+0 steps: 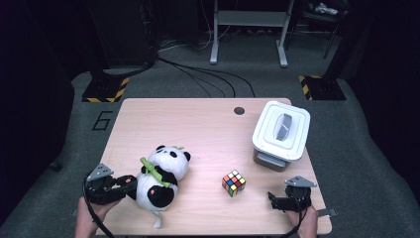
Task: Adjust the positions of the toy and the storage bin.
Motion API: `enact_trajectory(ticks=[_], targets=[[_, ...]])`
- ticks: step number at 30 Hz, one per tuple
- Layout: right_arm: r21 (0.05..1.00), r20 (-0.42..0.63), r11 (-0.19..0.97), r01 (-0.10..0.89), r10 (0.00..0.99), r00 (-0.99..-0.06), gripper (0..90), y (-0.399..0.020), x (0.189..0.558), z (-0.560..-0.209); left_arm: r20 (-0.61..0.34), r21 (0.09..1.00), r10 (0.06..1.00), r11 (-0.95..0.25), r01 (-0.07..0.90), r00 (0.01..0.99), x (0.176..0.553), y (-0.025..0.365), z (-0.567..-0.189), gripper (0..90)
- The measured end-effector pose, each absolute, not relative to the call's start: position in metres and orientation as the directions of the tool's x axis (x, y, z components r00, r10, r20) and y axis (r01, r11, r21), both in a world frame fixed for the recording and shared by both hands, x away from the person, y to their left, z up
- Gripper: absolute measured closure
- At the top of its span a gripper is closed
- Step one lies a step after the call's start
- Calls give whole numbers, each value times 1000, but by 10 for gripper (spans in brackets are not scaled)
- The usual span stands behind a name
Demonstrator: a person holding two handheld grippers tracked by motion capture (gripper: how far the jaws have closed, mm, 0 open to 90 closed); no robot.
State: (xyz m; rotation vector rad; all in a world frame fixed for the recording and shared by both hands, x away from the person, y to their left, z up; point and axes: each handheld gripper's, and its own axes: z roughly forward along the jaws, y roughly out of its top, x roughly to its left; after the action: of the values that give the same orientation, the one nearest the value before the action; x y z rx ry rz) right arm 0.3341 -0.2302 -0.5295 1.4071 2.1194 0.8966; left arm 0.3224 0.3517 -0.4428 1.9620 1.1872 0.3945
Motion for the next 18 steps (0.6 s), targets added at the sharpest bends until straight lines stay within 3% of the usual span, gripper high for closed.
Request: enact_trajectory(ticks=[18], targets=[[722, -3, 263, 640, 926, -377, 25, -230, 334, -529, -17, 726, 772, -428, 539, 636, 408, 357, -416, 637]])
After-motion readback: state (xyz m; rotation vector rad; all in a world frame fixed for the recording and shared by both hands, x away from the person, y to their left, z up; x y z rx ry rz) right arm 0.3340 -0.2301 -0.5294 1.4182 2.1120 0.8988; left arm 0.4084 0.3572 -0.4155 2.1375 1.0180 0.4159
